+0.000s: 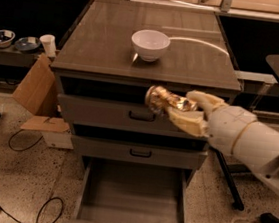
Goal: Pick orange can from bottom drawer and place on counter
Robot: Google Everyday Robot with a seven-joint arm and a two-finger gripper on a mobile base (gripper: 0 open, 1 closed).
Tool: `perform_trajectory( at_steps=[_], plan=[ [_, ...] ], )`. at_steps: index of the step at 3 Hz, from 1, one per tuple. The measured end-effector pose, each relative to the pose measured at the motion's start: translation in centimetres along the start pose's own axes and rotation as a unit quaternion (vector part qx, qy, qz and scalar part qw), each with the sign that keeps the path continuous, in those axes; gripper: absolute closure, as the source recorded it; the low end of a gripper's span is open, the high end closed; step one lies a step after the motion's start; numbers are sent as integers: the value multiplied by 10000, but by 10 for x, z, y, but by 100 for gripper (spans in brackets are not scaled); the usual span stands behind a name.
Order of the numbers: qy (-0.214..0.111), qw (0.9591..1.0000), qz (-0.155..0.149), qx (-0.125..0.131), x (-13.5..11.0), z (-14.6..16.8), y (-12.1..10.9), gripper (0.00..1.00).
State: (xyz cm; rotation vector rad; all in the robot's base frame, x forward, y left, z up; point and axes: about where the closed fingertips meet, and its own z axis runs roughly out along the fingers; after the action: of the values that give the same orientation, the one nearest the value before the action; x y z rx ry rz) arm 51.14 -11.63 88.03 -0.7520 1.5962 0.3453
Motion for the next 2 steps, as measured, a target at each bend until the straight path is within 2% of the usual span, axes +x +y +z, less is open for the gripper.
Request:
perform_trajectory(
  at_steps=[2],
  plan=[
    [-331,9978,244,526,-37,1,-76,100]
  ],
)
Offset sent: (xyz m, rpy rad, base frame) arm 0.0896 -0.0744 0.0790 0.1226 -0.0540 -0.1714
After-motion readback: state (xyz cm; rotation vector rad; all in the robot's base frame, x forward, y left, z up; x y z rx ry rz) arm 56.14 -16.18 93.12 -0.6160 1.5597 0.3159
